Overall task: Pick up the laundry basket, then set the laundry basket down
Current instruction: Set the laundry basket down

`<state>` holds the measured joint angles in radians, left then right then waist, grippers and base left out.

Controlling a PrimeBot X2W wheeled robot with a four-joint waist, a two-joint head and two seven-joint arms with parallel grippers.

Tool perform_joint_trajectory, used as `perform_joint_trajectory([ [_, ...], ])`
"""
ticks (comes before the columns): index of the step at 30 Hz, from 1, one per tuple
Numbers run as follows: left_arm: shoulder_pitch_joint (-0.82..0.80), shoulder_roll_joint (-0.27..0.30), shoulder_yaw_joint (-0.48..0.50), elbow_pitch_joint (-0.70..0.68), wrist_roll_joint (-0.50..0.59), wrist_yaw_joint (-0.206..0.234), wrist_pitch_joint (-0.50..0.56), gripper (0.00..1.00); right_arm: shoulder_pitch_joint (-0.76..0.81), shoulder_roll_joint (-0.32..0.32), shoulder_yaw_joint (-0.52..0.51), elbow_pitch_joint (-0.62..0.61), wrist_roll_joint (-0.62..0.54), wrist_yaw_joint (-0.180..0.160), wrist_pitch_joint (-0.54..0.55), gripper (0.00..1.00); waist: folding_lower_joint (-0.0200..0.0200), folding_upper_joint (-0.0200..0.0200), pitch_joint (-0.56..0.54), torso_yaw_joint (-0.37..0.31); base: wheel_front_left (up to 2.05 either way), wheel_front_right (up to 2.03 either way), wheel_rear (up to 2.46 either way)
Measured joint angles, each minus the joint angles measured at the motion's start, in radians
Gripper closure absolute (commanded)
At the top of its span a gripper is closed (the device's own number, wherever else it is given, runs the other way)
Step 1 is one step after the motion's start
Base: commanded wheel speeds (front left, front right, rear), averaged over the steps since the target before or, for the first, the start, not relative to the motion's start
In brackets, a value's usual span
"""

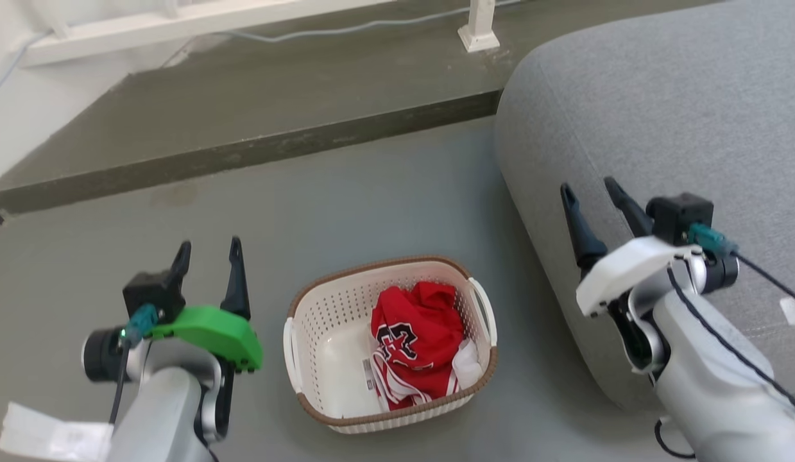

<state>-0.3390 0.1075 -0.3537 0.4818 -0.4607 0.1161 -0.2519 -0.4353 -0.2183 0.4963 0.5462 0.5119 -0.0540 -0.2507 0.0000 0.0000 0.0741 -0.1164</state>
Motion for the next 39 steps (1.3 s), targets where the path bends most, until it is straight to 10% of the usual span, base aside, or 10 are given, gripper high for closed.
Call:
perform_joint_trajectory([
  [39, 0.325, -0.036, 0.149, -0.233, 0.132, 0.008, 0.000, 0.00, 0.305, 0.016, -0.106, -0.207, -0.115, -0.020, 0.000, 0.00, 0.0000, 0.0000, -0.085, 0.018, 0.00, 0.00, 0.00],
])
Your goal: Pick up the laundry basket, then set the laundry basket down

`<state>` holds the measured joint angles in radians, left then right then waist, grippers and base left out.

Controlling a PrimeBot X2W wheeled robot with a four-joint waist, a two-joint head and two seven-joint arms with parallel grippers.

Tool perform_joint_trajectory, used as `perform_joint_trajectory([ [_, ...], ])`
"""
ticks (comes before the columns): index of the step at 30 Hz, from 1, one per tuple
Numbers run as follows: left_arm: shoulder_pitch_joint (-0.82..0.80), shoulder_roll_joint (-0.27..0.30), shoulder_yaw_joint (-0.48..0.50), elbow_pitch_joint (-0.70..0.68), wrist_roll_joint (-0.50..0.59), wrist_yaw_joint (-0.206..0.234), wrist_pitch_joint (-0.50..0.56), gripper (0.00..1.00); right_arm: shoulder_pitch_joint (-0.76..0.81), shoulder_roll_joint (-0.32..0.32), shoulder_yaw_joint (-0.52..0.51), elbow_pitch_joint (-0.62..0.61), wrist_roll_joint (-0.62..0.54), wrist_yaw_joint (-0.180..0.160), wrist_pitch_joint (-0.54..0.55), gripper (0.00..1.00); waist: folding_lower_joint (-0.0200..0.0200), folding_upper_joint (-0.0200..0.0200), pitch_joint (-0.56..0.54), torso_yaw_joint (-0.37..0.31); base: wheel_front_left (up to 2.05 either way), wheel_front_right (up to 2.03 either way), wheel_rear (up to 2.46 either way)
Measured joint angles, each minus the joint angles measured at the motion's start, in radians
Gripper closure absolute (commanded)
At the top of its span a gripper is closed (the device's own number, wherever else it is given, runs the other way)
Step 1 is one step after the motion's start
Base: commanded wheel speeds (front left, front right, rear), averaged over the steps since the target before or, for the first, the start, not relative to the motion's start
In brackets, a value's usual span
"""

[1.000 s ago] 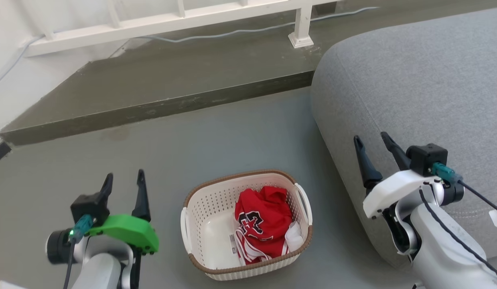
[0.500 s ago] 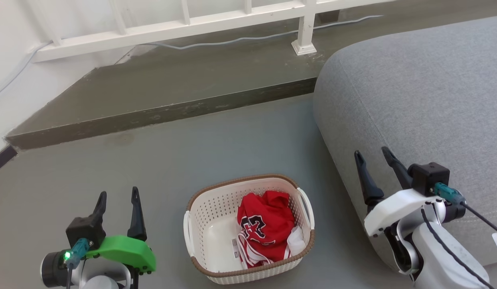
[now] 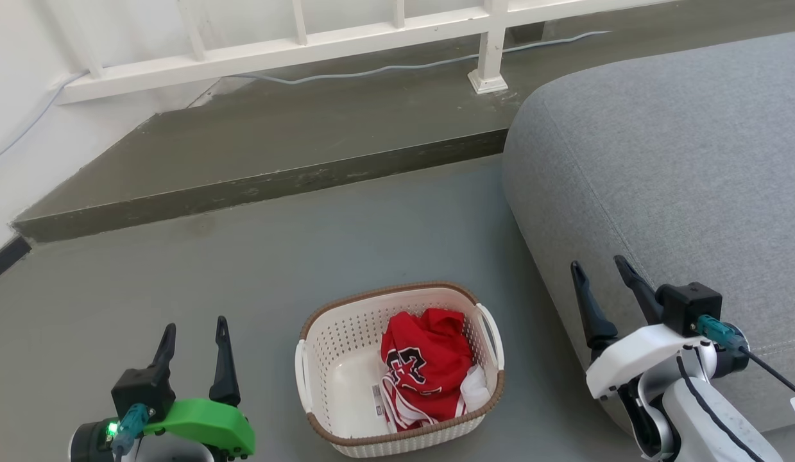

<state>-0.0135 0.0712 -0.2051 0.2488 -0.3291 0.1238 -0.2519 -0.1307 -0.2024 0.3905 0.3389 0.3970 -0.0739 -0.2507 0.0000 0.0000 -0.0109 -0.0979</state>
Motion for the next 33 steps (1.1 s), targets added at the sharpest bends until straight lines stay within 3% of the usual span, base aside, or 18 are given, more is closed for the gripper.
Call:
perform_joint_trajectory([
  [23, 0.053, -0.017, 0.021, -0.065, 0.043, 0.000, 0.000, 0.00, 0.041, 0.008, -0.034, -0.047, -0.034, 0.002, 0.000, 0.00, 0.0000, 0.0000, -0.004, 0.004, 0.00, 0.00, 0.00],
  [24, 0.055, -0.017, 0.021, -0.064, 0.043, 0.000, 0.000, 1.00, 0.041, 0.010, -0.034, -0.045, -0.036, 0.002, 0.000, 1.00, 0.0000, 0.0000, -0.004, 0.004, 0.00, 0.00, 0.00],
  [33, 0.072, -0.027, 0.019, -0.023, 0.015, -0.010, 0.008, 1.00, 0.085, 0.032, -0.041, -0.011, -0.012, 0.003, 0.005, 1.00, 0.0000, 0.0000, -0.003, 0.006, 0.00, 0.00, 0.00],
])
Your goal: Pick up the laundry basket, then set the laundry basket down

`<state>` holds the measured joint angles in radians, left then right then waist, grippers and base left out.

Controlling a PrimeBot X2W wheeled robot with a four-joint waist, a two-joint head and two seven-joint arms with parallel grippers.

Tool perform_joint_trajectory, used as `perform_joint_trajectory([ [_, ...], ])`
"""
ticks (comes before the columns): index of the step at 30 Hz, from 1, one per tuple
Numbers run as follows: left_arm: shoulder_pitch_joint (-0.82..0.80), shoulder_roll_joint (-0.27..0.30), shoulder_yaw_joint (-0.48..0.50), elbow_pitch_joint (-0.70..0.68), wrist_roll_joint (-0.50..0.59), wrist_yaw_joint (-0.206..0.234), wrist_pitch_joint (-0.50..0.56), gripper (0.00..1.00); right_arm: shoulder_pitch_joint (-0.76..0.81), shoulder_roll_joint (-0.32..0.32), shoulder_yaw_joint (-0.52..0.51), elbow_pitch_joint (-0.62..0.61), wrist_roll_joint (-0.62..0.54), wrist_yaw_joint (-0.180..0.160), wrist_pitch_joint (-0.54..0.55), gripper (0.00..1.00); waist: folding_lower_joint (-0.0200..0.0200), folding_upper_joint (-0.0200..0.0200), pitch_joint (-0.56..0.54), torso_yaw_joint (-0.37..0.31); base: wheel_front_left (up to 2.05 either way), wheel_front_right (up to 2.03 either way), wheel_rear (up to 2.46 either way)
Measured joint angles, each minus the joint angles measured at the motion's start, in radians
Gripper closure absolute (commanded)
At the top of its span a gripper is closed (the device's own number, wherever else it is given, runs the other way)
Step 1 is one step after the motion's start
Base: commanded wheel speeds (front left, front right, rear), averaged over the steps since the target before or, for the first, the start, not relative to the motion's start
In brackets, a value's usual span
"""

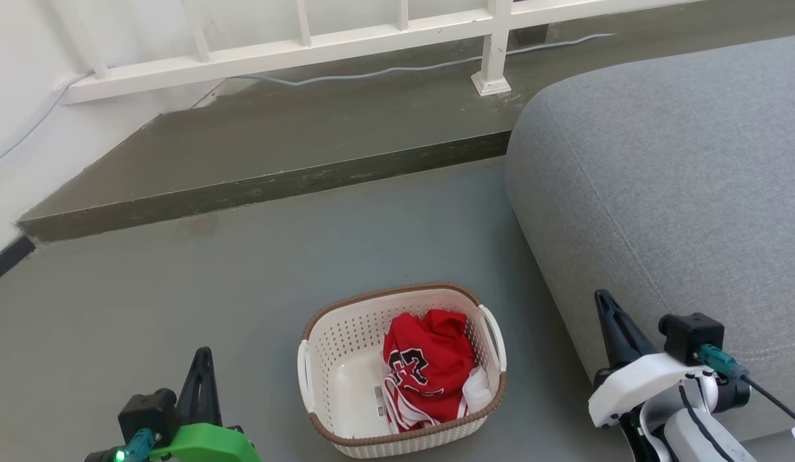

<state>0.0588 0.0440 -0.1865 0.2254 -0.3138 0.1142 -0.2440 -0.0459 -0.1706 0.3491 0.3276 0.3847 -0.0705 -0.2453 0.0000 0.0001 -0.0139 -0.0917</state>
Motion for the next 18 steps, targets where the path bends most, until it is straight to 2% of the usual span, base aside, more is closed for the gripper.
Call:
perform_joint_trajectory([
  [8, -0.001, 0.000, 0.024, 0.011, -0.075, -0.009, 0.025, 1.00, 0.000, 0.009, -0.026, -0.002, 0.077, 0.012, 0.019, 1.00, 0.0000, 0.0000, 0.001, 0.008, 0.00, 0.00, 0.00],
  [18, -0.003, -0.001, 0.047, 0.017, -0.238, -0.035, 0.068, 1.00, -0.001, 0.019, -0.073, -0.008, 0.227, 0.031, 0.059, 1.00, 0.0000, 0.0000, 0.003, 0.017, 0.00, 0.00, 0.00],
])
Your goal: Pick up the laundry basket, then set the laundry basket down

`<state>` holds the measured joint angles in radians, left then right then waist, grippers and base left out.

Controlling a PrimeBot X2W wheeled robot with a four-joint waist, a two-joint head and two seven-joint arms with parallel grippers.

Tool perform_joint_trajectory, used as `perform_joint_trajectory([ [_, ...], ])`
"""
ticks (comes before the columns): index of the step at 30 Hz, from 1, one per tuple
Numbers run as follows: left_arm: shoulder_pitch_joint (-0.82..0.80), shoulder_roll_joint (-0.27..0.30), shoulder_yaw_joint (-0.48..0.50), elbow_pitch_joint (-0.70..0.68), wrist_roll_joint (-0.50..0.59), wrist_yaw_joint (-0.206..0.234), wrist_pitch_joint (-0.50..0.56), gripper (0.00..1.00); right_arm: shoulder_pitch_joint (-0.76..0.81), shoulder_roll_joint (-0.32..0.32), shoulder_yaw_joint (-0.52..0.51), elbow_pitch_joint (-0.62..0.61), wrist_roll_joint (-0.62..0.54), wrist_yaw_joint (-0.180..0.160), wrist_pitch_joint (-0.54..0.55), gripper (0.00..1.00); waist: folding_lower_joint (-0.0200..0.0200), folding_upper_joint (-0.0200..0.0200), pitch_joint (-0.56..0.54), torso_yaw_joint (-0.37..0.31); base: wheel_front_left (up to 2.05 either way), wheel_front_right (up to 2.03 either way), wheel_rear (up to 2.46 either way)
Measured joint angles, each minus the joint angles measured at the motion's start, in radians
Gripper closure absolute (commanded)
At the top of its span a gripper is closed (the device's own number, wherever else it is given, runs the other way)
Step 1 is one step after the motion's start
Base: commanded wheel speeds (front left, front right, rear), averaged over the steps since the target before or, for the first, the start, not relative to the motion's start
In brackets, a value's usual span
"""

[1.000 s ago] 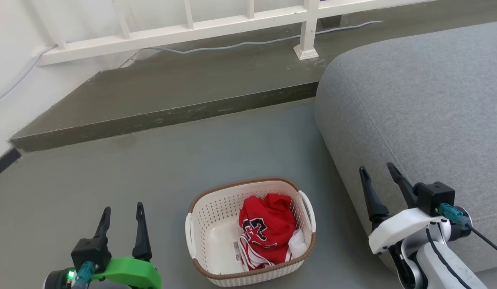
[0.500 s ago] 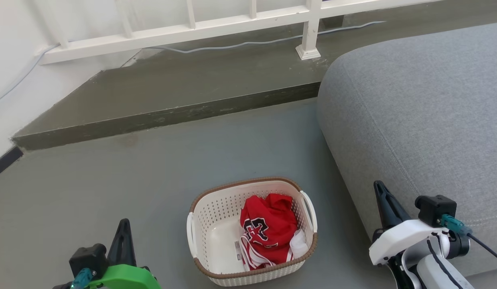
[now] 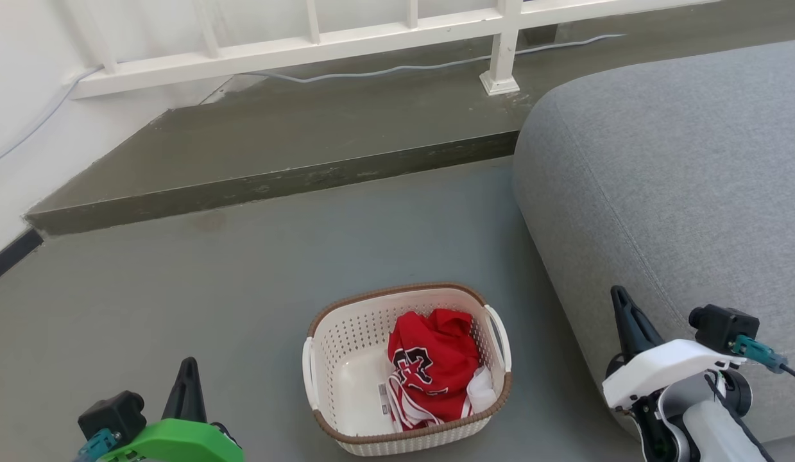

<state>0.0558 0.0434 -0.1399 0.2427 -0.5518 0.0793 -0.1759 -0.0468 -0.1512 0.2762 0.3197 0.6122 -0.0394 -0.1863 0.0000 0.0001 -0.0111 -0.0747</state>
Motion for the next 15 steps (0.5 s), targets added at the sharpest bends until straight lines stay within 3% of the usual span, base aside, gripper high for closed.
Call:
perform_joint_trajectory([
  [15, -0.016, -0.001, 0.039, 0.006, -0.163, -0.036, 0.052, 1.00, -0.001, 0.021, -0.067, -0.006, 0.155, 0.030, 0.050, 1.00, 0.0000, 0.0000, 0.002, 0.012, 0.00, 0.00, 0.00],
])
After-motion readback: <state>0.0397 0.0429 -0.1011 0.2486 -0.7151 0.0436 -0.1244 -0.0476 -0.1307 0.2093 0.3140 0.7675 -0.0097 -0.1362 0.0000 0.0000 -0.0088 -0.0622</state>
